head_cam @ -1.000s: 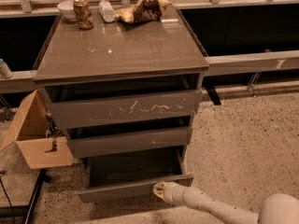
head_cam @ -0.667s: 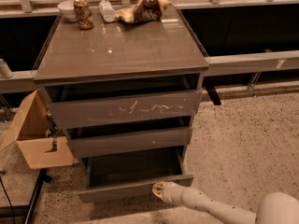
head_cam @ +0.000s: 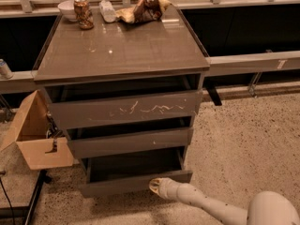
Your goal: Close bottom drawer
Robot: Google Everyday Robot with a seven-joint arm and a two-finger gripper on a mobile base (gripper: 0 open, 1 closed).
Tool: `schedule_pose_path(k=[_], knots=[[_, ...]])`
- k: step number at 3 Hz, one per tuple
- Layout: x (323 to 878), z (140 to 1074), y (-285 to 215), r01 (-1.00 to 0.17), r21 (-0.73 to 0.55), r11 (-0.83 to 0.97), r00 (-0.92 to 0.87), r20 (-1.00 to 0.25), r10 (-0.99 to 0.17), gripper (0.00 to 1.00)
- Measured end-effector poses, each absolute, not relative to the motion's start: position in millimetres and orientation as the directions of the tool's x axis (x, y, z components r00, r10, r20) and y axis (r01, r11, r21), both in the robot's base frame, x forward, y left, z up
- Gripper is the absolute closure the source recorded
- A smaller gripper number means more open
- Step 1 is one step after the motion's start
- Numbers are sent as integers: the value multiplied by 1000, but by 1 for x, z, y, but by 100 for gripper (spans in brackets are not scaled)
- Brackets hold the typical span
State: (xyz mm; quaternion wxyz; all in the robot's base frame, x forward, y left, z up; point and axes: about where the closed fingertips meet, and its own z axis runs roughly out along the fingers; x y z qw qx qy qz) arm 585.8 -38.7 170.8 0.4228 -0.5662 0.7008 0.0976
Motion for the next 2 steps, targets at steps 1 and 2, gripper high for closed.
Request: schedule_pose_path(k=[1,2], knots=[[603,170,-32,-867,-368,335,23,-702,-712,100],[616,170,-28,-857,-389,338,39,-703,-710,100]])
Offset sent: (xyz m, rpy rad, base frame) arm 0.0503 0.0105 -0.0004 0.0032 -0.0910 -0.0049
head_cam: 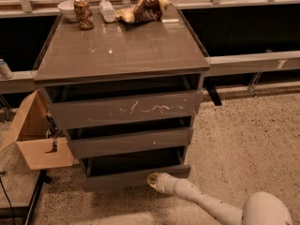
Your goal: Close bottom drawer
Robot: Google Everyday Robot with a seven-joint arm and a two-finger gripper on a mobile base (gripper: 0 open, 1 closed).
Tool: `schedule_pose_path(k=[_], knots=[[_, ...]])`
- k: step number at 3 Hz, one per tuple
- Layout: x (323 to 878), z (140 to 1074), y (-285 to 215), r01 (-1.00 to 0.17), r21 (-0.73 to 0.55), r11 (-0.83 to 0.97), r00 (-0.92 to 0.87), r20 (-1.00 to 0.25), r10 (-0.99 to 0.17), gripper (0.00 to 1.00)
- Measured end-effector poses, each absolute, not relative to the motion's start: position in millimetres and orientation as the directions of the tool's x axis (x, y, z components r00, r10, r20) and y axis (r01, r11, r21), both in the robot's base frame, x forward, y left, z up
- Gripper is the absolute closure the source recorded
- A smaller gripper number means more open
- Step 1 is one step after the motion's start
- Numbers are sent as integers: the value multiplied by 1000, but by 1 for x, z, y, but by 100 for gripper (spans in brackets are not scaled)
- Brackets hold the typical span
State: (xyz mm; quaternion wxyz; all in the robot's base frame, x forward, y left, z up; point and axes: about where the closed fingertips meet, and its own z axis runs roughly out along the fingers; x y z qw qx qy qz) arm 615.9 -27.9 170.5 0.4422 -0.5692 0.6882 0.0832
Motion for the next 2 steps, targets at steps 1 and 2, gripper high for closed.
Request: schedule_pose_path(k=[1,2], knots=[[631,169,-22,-847,-403,346,50,-709,-704,100],[641,165,-18,-844,-407,350,52,-711,-701,100]])
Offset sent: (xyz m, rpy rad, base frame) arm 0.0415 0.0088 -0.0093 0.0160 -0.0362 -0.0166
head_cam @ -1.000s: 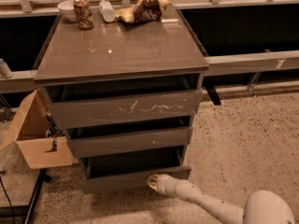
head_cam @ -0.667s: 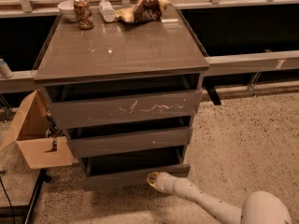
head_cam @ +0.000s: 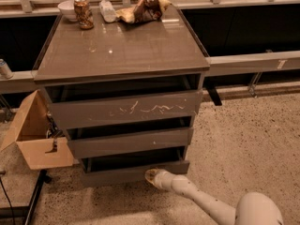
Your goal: Close bottom drawer
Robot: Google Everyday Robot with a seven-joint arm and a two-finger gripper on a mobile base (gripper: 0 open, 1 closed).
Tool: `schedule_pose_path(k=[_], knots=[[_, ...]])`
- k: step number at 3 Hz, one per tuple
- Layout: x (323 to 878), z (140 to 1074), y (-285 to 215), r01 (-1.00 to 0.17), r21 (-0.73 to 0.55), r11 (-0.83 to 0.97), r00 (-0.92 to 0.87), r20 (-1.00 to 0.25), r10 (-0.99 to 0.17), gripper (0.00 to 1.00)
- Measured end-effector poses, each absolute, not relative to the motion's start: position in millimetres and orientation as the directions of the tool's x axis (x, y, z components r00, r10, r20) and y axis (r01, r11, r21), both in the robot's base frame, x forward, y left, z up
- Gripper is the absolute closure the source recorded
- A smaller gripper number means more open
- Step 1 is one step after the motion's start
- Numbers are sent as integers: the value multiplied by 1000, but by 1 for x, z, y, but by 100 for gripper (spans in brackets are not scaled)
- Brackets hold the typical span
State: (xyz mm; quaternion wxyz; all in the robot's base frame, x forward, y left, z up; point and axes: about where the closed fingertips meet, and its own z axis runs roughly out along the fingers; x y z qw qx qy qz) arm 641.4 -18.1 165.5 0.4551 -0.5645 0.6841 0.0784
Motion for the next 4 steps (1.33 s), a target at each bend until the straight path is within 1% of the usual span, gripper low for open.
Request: schedule_pose_path(k=[4], knots=[[691,150,15,-869,-432,241,112,-645,-756,100]])
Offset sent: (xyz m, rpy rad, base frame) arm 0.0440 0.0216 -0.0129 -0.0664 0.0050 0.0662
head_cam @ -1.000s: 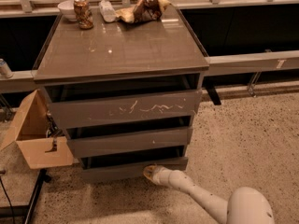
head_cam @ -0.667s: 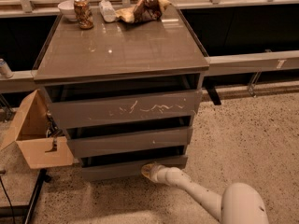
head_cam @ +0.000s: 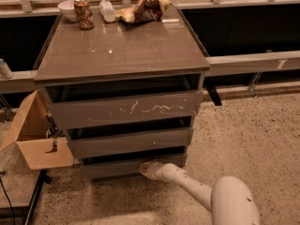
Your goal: Close bottom drawer
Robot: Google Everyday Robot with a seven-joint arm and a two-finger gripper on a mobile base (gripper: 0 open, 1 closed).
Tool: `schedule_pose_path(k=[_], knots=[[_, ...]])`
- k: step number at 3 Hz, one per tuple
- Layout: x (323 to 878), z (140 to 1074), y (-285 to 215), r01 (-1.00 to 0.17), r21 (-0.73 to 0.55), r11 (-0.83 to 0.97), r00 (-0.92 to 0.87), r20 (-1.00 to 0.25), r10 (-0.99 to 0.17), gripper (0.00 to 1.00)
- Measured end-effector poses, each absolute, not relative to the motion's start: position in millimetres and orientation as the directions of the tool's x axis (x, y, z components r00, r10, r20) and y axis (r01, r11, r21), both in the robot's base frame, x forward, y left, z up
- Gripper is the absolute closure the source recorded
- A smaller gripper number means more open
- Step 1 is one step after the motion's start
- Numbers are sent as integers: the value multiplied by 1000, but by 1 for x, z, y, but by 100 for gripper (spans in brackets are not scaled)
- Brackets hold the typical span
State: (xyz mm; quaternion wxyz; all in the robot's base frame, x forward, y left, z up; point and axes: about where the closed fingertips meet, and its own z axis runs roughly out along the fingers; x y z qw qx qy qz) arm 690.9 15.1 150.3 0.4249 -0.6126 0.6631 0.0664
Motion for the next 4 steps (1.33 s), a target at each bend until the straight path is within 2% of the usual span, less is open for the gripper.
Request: schedule_pose_path(k=[2,4], knots=[[687,153,16,-877,-427,223,120,-642,-758,100],[654,156,-4,-907,-362,214,79,-645,-760,100]])
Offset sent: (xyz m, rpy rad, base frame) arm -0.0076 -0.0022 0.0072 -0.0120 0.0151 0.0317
